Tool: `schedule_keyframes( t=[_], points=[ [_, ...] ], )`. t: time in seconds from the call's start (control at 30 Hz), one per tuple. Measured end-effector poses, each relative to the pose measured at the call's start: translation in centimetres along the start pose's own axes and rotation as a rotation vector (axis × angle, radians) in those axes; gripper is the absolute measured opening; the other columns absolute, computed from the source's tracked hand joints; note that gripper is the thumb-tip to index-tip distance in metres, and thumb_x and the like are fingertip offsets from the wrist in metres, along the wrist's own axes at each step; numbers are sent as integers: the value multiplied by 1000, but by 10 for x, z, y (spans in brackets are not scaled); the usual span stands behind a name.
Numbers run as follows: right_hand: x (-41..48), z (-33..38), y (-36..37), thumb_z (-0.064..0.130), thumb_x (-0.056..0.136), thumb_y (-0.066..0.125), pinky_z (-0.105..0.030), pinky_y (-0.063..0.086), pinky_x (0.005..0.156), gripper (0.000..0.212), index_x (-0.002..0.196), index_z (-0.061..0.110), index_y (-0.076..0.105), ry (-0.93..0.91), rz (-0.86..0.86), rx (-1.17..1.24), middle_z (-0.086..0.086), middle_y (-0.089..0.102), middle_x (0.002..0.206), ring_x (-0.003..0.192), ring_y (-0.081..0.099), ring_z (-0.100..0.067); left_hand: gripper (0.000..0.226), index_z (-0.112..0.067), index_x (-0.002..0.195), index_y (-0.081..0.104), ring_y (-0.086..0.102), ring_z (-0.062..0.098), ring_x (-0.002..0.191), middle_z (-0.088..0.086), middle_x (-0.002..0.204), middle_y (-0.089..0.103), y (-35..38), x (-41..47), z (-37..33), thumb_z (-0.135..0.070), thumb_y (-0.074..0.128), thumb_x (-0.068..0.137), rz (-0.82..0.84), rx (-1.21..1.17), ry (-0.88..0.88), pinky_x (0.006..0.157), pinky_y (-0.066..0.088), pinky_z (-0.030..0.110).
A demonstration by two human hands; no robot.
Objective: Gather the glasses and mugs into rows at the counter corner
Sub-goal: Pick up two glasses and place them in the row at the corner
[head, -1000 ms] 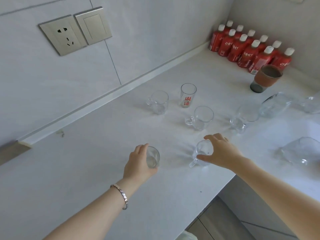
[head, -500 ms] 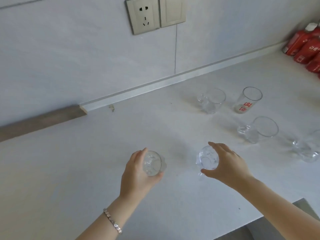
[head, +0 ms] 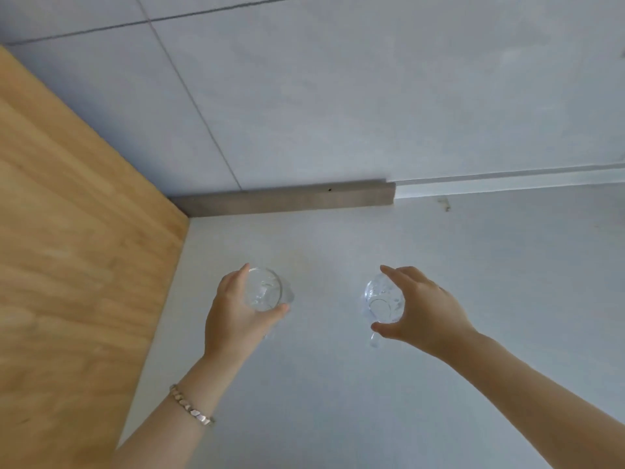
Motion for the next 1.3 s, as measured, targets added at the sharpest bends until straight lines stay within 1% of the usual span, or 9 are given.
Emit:
schedule_keyframes(
  t=[0.1, 0.23, 0.47, 0.57, 0.7, 0.87, 0.97, 1.2, 1.3],
  points=[
    [26, 58, 38, 45, 70, 74, -24, 41, 91, 92, 146, 30, 24, -11, 26, 23, 12, 37, 144, 122, 50, -15, 90, -21, 137, 39, 49, 21, 126, 0, 139, 47, -41, 49, 57, -32, 84, 59, -36, 19, -57, 101, 44, 35],
    [55, 111, 72, 44, 69, 76, -27, 42, 96, 96, 146, 28, 22, -1, 59, 35, 12, 38, 144, 125, 48, -15, 84, -19, 132, 45, 51, 25, 123, 4, 135, 51, -70, 121, 100, -34, 83, 59, -40, 77, -84, 99, 46, 37],
    [112, 153, 89, 37, 65, 79, -26, 43, 95, 90, 142, 25, 32, 21, 62, 57, 11, 43, 139, 118, 53, -14, 82, -13, 134, 43, 48, 25, 126, 7, 137, 50, -61, 219, 108, -32, 81, 63, 5, 104, -59, 100, 44, 35],
    [149, 172, 84, 34, 66, 79, -27, 42, 99, 89, 142, 24, 33, -1, 28, 41, 8, 41, 141, 122, 50, -16, 75, -11, 129, 48, 49, 24, 124, 9, 131, 53, -55, 241, 105, -31, 80, 64, -1, 121, -35, 94, 45, 34],
    [202, 199, 78, 33, 67, 78, -31, 43, 99, 90, 143, 26, 30, -9, 7, 31, 1, 37, 141, 119, 52, -22, 77, -10, 134, 45, 47, 24, 127, 9, 134, 51, -54, 252, 109, -32, 78, 68, -30, 130, -18, 96, 44, 33],
    [249, 229, 89, 25, 68, 77, -34, 48, 89, 84, 140, 22, 33, -31, 50, 3, -6, 35, 136, 114, 53, -29, 83, -10, 140, 39, 47, 26, 127, 9, 139, 47, -51, 253, 115, -37, 76, 71, -37, 141, 30, 98, 43, 35],
    [262, 240, 99, 22, 69, 76, -36, 48, 93, 84, 141, 18, 31, -74, 55, -7, -6, 35, 139, 120, 50, -29, 86, -10, 141, 37, 46, 28, 128, 10, 141, 45, -50, 255, 118, -38, 77, 70, -20, 160, 40, 100, 41, 36],
    [258, 234, 103, 26, 79, 73, -36, 38, 105, 101, 150, 11, 3, -69, 40, 115, -10, 29, 152, 135, 38, -28, 90, -7, 146, 22, 35, 29, 137, 12, 152, 27, -48, 246, 111, -47, 66, 79, 33, 325, 61, 103, 40, 38],
    [236, 209, 103, 27, 82, 69, -37, 37, 106, 91, 149, 9, 10, -34, 97, 84, -10, 34, 150, 135, 38, -27, 86, -2, 143, 28, 35, 40, 135, 25, 149, 28, -52, 228, 99, -38, 70, 78, 18, 457, 110, 103, 40, 44]
  ],
)
Point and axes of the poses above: each hand's wrist, its own x-axis towards the middle knuckle, its own y-axis out of the palm, z = x × y, the point moved 10 cm from there along x, towards the middle knuckle
